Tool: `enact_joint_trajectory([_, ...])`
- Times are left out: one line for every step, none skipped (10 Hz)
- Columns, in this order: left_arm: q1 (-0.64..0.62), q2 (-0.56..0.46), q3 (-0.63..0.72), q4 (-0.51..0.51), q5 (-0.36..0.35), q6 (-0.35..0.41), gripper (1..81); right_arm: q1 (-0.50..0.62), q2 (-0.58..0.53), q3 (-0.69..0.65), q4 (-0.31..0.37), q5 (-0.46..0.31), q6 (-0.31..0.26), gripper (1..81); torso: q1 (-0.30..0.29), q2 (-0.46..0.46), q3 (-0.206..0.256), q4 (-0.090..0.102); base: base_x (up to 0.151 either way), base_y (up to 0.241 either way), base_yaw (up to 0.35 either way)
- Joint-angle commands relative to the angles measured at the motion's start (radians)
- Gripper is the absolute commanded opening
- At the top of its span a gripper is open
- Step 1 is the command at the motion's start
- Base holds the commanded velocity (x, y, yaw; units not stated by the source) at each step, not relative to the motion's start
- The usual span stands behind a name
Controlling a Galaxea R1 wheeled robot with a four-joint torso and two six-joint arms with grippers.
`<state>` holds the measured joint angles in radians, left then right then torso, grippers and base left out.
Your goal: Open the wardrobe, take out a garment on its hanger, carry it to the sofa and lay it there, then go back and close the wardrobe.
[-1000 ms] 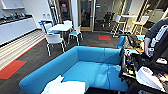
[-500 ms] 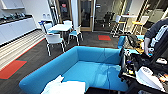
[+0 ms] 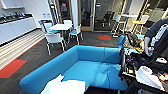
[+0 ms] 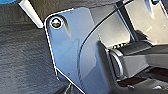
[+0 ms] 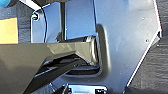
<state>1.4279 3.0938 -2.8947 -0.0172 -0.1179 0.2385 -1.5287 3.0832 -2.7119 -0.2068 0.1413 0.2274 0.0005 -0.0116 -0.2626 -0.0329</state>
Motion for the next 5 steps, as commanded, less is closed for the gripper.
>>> enact_joint_trajectory([-0.011,-0.004,0.008,0.003,0.063,0.008,81.1,0.001,0.010,0.005,-0.003,-0.057,-0.007,81.1,0.000,0.000,0.000,0.000,-0.076,0.000,0.000])
enact_joint_trajectory([-0.011,-0.007,0.014,0.003,0.063,0.008,81.1,0.001,0.010,0.005,-0.003,-0.057,-0.007,81.1,0.000,-0.001,0.000,0.000,-0.078,0.000,0.000])
enact_joint_trajectory([-0.011,-0.007,0.020,0.003,0.064,0.008,81.1,0.001,0.010,0.005,-0.003,-0.057,-0.007,81.1,0.000,-0.001,0.000,0.000,-0.078,0.000,0.000])
enact_joint_trajectory([-0.011,-0.007,0.020,0.003,0.072,0.008,81.1,0.003,0.010,0.005,-0.003,-0.057,-0.007,81.1,0.000,-0.002,0.000,0.000,-0.078,0.000,0.000])
enact_joint_trajectory([-0.011,-0.009,0.020,0.003,0.073,0.009,81.1,0.002,0.010,0.005,-0.003,-0.057,-0.007,81.1,0.000,-0.002,0.000,0.000,-0.075,0.000,0.000])
